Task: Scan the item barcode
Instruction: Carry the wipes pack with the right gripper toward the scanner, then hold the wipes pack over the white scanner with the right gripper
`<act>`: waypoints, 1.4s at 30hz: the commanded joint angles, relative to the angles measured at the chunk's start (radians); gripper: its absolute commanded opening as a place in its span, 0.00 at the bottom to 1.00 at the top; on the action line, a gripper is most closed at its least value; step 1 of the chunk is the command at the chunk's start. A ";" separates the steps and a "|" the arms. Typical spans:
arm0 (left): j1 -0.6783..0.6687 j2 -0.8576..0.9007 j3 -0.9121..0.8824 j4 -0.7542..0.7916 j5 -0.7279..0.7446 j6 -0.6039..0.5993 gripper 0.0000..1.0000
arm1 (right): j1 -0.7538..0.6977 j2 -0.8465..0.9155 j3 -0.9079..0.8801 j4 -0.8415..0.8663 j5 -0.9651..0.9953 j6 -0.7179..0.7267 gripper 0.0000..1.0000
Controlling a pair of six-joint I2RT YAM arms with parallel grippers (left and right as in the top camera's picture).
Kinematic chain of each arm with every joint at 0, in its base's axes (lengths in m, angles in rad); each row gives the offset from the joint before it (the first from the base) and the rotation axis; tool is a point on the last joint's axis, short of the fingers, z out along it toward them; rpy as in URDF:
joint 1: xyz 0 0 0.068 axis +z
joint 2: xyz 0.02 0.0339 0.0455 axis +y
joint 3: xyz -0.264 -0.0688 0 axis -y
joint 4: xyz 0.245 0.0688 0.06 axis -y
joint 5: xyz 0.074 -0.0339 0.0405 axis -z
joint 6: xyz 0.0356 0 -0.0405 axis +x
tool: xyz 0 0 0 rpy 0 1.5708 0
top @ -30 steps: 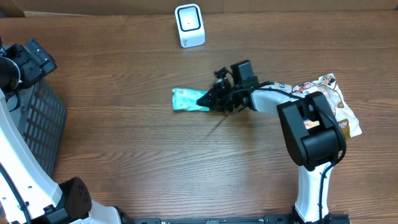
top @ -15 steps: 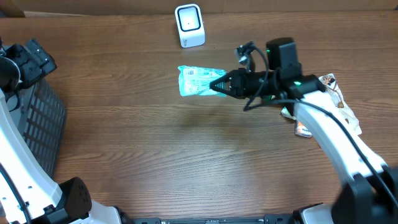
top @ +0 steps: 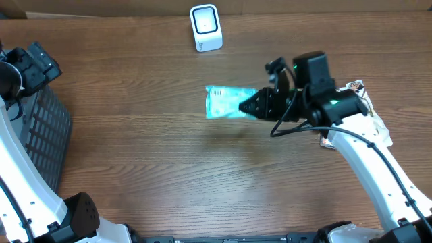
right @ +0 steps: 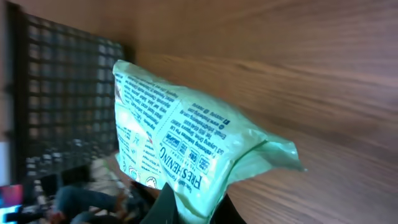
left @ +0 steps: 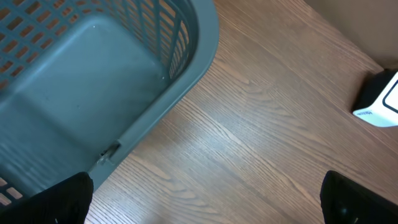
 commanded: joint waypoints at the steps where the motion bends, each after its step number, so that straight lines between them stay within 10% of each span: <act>1: -0.006 -0.009 0.012 0.001 -0.005 0.018 1.00 | 0.113 -0.028 0.006 -0.043 0.310 -0.023 0.04; 11: -0.007 -0.009 0.012 0.001 -0.005 0.018 1.00 | 0.342 0.120 0.369 -0.275 0.970 -0.026 0.04; 19: -0.007 -0.009 0.012 0.001 -0.005 0.018 1.00 | 0.383 0.235 0.442 0.040 1.523 -0.310 0.04; 31: -0.007 -0.009 0.012 0.001 -0.005 0.018 1.00 | 0.347 0.519 0.442 0.922 1.542 -1.217 0.04; 42: -0.007 -0.009 0.012 0.001 -0.005 0.018 0.99 | 0.252 0.758 0.442 1.241 1.276 -1.370 0.04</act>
